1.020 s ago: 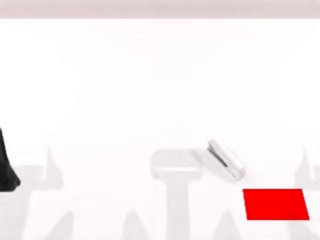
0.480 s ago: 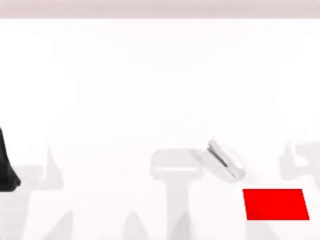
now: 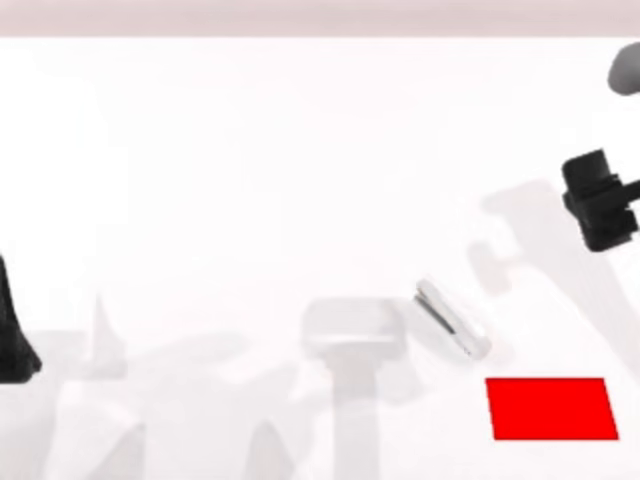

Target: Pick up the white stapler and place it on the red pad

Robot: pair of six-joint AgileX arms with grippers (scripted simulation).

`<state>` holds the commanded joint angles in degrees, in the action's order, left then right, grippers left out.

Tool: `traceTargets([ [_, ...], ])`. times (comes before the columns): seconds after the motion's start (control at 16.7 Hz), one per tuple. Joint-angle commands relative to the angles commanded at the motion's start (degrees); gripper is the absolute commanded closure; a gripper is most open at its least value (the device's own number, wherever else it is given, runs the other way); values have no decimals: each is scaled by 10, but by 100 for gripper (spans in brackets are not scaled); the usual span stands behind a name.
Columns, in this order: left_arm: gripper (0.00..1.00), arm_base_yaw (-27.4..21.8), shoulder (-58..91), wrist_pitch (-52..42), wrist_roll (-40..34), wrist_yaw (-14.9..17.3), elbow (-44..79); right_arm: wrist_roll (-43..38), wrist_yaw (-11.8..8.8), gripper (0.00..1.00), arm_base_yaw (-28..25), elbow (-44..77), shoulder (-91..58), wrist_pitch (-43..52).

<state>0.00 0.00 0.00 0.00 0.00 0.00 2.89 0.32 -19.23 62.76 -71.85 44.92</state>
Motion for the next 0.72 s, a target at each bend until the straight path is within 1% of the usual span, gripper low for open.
traceTargets([
  [0.18, 0, 0, 0, 0, 0, 0, 0, 8, 0, 0, -46, 141, -172, 108],
  [0.36, 0, 0, 0, 0, 0, 0, 0, 14, -1, 0, -87, 268, -311, 198],
  [0.54, 0, 0, 0, 0, 0, 0, 0, 18, -1, 0, -118, 375, -421, 264],
  [0.72, 0, 0, 0, 0, 0, 0, 0, 21, -1, 0, -137, 442, -489, 304],
])
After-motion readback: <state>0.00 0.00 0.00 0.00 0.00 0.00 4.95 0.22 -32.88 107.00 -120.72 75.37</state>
